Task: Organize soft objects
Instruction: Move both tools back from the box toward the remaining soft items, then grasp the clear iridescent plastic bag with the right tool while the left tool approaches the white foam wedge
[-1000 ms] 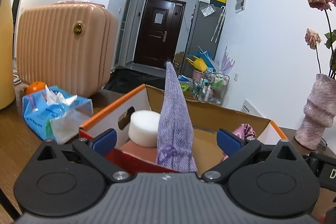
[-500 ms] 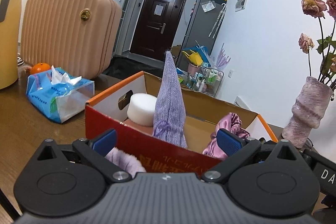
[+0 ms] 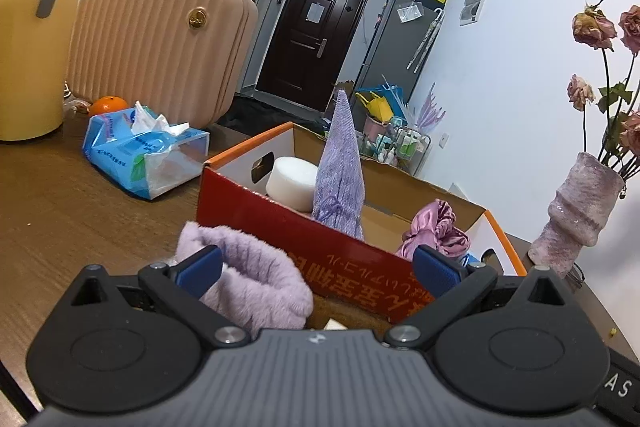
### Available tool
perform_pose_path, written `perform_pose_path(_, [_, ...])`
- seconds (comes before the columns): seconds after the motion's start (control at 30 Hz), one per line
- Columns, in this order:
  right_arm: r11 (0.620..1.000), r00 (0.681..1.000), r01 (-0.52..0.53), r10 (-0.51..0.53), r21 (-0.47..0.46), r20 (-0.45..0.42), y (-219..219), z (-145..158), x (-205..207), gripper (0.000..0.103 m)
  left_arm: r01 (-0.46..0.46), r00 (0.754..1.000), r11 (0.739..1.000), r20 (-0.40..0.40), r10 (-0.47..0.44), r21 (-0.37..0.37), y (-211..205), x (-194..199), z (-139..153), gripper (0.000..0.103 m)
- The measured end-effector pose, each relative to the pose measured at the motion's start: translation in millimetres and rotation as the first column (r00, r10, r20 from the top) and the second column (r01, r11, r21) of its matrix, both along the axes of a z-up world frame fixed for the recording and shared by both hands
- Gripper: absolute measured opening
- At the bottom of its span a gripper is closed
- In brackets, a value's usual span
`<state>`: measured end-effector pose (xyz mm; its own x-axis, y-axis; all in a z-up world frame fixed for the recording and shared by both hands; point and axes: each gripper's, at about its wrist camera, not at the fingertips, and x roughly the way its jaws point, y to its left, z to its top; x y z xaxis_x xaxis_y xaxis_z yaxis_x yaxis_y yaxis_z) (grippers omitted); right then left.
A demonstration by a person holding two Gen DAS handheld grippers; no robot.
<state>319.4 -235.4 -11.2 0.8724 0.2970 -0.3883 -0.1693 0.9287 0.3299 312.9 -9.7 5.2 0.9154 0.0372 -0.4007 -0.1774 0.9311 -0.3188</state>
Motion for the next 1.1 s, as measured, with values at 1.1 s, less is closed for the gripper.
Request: perform_pose_path(1.1, [0.978, 0.994, -0.051, 0.068, -0.204, 0.081, 4, 3, -100, 0.103, 0.061, 0.997, 0.984, -0.046, -0.054, 0.167, 19, -70, 1, 0.103])
